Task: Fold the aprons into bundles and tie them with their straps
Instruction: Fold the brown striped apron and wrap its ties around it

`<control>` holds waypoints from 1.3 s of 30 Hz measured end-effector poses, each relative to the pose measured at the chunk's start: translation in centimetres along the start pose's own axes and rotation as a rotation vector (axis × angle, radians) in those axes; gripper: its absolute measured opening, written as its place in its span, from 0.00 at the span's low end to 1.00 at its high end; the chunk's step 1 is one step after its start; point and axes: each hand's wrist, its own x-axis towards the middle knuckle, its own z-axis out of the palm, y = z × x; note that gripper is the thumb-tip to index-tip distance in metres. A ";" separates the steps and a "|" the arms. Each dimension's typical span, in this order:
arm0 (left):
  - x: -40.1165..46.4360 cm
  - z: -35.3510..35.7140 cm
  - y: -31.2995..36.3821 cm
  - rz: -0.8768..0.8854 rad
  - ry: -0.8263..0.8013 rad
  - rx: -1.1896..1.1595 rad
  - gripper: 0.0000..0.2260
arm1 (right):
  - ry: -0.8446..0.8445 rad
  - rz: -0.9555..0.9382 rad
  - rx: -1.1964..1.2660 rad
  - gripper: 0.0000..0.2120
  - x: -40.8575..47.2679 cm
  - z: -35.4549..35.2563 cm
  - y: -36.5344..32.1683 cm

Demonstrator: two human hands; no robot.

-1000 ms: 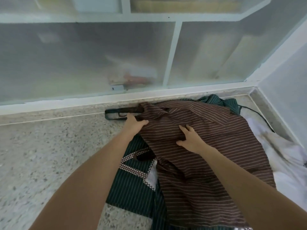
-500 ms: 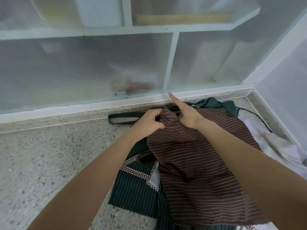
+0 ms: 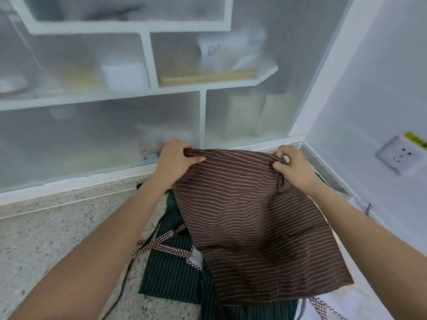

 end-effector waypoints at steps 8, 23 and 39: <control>-4.4 -1.1 9.9 0.249 -0.009 -0.190 0.06 | -0.385 0.183 0.366 0.18 -6.8 -6.1 -4.3; -19.5 -5.0 21.3 0.237 -0.115 0.328 0.12 | 0.354 -0.087 -0.042 0.25 -23.2 -19.0 -4.9; -30.2 -5.6 31.4 0.555 0.025 -0.056 0.06 | 0.022 -0.043 0.029 0.40 -34.0 -24.7 -7.2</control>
